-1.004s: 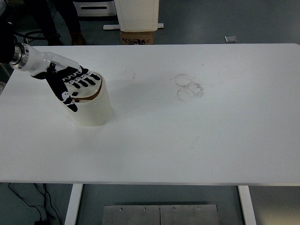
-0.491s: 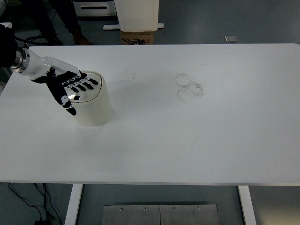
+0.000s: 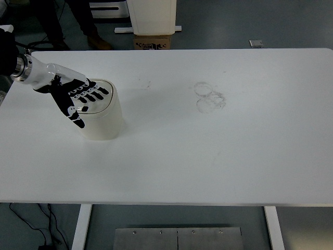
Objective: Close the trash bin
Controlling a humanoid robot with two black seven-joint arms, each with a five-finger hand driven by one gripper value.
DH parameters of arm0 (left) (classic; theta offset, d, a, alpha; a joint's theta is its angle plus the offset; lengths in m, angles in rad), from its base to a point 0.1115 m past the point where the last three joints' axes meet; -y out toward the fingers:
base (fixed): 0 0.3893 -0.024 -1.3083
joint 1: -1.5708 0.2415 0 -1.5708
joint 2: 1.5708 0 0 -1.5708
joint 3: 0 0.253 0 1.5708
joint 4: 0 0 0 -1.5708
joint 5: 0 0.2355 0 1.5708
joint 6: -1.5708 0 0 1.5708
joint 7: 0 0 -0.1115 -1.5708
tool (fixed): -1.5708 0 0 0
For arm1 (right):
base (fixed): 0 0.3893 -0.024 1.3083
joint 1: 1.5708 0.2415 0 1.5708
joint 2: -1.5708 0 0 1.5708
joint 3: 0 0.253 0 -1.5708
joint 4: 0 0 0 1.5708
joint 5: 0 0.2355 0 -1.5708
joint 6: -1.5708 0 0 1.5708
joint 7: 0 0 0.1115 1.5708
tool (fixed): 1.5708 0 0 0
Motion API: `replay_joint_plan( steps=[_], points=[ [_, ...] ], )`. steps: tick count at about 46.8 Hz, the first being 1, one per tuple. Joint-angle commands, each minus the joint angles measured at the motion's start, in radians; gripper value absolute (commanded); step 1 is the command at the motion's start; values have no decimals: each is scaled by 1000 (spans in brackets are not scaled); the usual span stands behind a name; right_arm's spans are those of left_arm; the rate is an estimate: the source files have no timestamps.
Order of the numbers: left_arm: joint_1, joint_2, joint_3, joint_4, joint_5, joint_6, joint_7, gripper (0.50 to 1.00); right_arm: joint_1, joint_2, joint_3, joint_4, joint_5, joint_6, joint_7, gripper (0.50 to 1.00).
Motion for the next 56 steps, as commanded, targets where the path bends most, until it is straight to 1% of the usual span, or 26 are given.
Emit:
replay_joint_plan(
  steps=[1, 10, 24, 38, 43, 56],
  points=[
    [-20, 2, -12, 7, -9, 1, -1, 1000, 0, 0, 0, 0, 0, 0, 0, 991],
    [-31, -2, -21, 48, -75, 1, -1, 1000, 0, 0, 0, 0, 0, 0, 0, 991],
    [-17, -37, -21, 200, -268, 1, -7, 1000, 0, 0, 0, 0, 0, 0, 0, 991],
    [79, -64, -41, 375, -492, 1, -14, 1000, 0, 0, 0, 0, 0, 0, 0, 991],
    [142, -67, -125, 442, -532, 1, -14, 1000, 0, 0, 0, 0, 0, 0, 0, 991],
    [341, -64, -393, 599, -532, 1, -14, 1000, 0, 0, 0, 0, 0, 0, 0, 991]
  ],
)
